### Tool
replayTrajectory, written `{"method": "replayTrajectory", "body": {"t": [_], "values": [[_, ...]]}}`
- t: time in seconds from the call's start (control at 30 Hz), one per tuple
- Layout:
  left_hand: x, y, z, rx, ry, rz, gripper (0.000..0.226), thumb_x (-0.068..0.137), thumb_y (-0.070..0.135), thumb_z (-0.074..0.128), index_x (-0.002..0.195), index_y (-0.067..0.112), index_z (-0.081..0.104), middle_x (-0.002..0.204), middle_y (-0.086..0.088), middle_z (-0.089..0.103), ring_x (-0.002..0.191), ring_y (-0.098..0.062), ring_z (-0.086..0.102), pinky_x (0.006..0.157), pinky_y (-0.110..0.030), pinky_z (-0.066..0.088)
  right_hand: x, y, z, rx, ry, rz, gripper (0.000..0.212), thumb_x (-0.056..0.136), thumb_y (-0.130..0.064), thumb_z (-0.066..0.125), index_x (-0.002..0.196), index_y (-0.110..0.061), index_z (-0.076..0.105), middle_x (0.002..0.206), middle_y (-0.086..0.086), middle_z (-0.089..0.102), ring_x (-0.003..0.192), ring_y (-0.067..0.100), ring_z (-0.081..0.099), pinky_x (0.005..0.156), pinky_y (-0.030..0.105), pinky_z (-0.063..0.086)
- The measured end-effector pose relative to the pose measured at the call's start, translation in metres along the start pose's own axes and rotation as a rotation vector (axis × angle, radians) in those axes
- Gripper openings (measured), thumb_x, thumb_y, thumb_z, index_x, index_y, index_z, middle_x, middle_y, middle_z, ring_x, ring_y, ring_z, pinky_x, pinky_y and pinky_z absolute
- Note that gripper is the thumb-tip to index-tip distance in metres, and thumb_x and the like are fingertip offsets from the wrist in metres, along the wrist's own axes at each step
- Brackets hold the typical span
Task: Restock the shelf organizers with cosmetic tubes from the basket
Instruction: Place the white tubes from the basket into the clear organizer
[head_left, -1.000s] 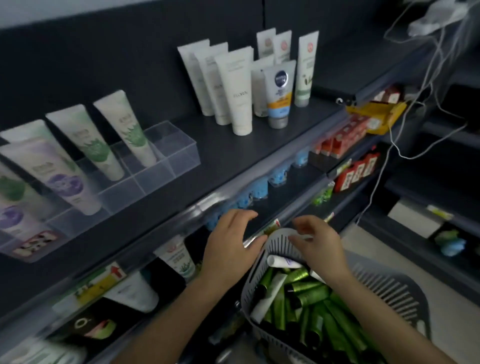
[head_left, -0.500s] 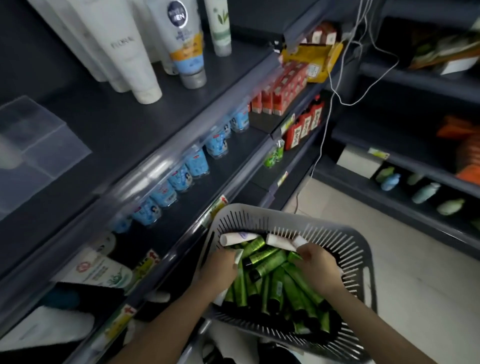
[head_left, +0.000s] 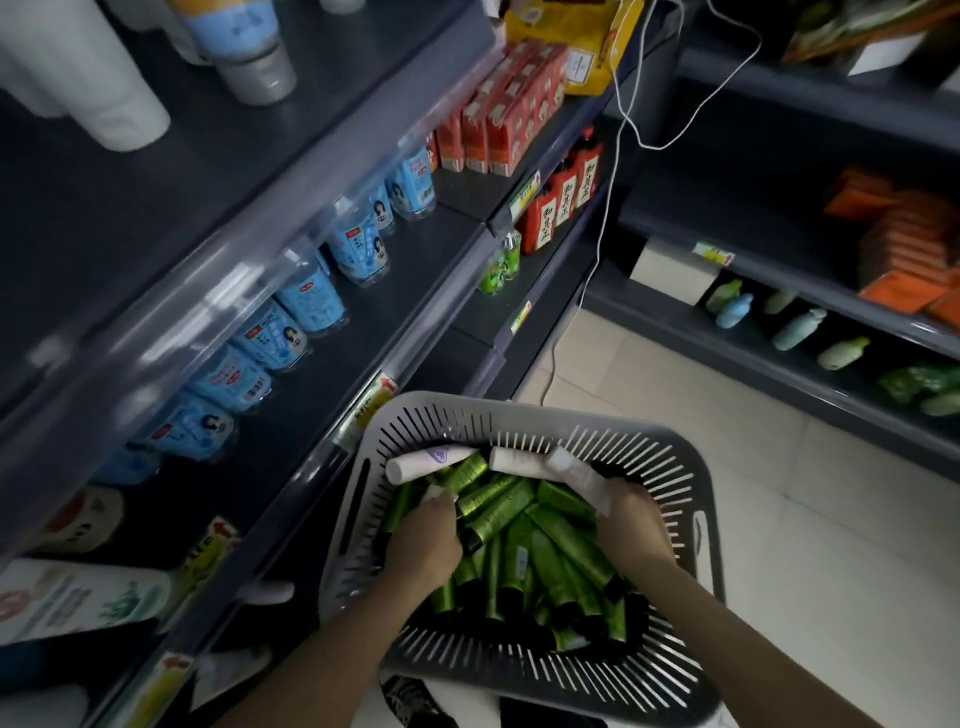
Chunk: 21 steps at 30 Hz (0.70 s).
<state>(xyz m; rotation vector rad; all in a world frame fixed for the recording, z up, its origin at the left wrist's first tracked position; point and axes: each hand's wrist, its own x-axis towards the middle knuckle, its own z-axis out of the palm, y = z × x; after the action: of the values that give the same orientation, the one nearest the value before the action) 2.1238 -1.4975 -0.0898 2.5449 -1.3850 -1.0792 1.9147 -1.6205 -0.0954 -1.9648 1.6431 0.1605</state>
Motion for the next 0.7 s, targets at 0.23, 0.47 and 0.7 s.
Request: {"method": "replayTrajectory", "body": {"t": [0.23, 0.47, 0.7], "values": [[0.007, -0.013, -0.004, 0.305, -0.058, -0.088, 0.048, 0.095, 0.008, 0.043, 0.141, 0.001, 0.028, 0.139, -0.015, 0.033, 0.122, -0.029, 0.037, 0.1, -0.036, 0.04, 0.001, -0.002, 0.007, -0.182, -0.025, -0.03, 0.037, 0.084, -0.003, 0.05, 0.12, -0.006, 0.048, 0.119, 0.015, 0.051, 0.112, 0.032, 0.05, 0.092, 0.039, 0.044], [0.005, -0.011, 0.002, 0.188, -0.002, -0.073, 0.033, 0.089, 0.003, 0.055, 0.119, 0.007, 0.044, 0.12, -0.012, 0.058, 0.107, -0.027, 0.059, 0.083, -0.035, 0.051, 0.001, -0.002, 0.006, -0.348, -0.068, -0.087, 0.04, 0.085, -0.003, 0.051, 0.123, -0.009, 0.04, 0.126, 0.011, 0.045, 0.116, 0.029, 0.048, 0.096, 0.038, 0.044], [-0.009, -0.003, -0.017, -0.05, 0.1, -0.043, 0.038, 0.072, 0.012, 0.071, 0.102, 0.011, 0.048, 0.106, -0.004, 0.055, 0.095, -0.021, 0.056, 0.068, -0.027, 0.043, -0.01, -0.004, -0.016, -0.116, -0.115, -0.134, 0.024, 0.085, -0.006, 0.052, 0.109, -0.009, 0.049, 0.099, 0.009, 0.065, 0.088, 0.026, 0.065, 0.065, 0.027, 0.044]]}}
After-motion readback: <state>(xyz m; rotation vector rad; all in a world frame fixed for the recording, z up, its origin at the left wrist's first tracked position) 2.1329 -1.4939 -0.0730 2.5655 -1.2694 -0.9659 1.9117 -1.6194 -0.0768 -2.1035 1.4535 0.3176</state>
